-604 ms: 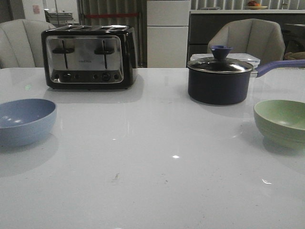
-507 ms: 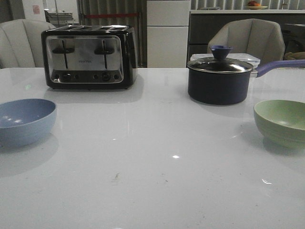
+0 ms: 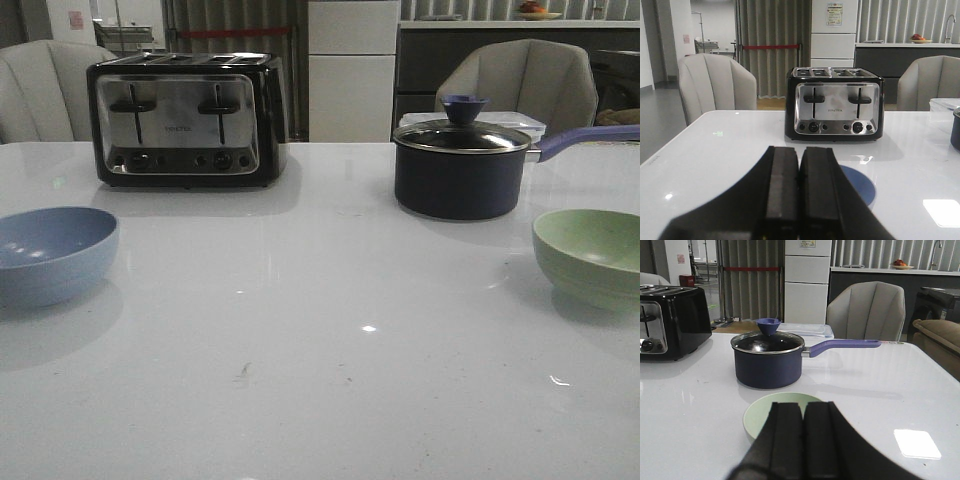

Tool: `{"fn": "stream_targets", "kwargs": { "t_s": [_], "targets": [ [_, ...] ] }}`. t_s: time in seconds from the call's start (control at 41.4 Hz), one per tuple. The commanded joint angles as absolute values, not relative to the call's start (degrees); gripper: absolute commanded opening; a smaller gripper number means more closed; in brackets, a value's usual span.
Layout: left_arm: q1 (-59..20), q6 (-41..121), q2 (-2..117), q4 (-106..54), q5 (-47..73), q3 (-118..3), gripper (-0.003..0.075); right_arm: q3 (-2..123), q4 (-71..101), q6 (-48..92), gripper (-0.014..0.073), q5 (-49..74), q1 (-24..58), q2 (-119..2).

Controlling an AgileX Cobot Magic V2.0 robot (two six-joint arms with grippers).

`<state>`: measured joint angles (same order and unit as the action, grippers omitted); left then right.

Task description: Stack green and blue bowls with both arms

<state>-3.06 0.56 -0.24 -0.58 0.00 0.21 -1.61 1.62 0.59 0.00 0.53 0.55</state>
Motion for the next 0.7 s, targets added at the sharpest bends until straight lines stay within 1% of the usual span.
{"fn": "stream_targets", "kwargs": {
  "t_s": [0.0,0.193,0.338,0.531,0.676],
  "targets": [
    [-3.49,0.00,-1.34,-0.57,-4.97,0.52,0.0093,-1.41,1.67,0.99,0.0059,-5.25,0.26,1.72],
    [-3.49,0.00,-1.34,-0.57,-6.17,0.40,0.0093,-0.78,1.67,0.99,0.0059,-5.16,0.26,1.72],
    [-3.49,0.00,-1.34,-0.57,-6.71,-2.90,0.0093,5.20,1.67,0.99,0.0059,-0.89,0.26,1.68],
    [-3.49,0.00,-0.06,-0.57,-3.82,-14.37,0.0093,18.78,1.62,0.99,0.0059,8.35,0.26,-1.54],
    [-3.49,0.00,4.89,-0.68,4.70,-25.23,0.0093,28.77,1.62,0.99,0.0059,15.17,0.26,-8.47]
  ]
}}
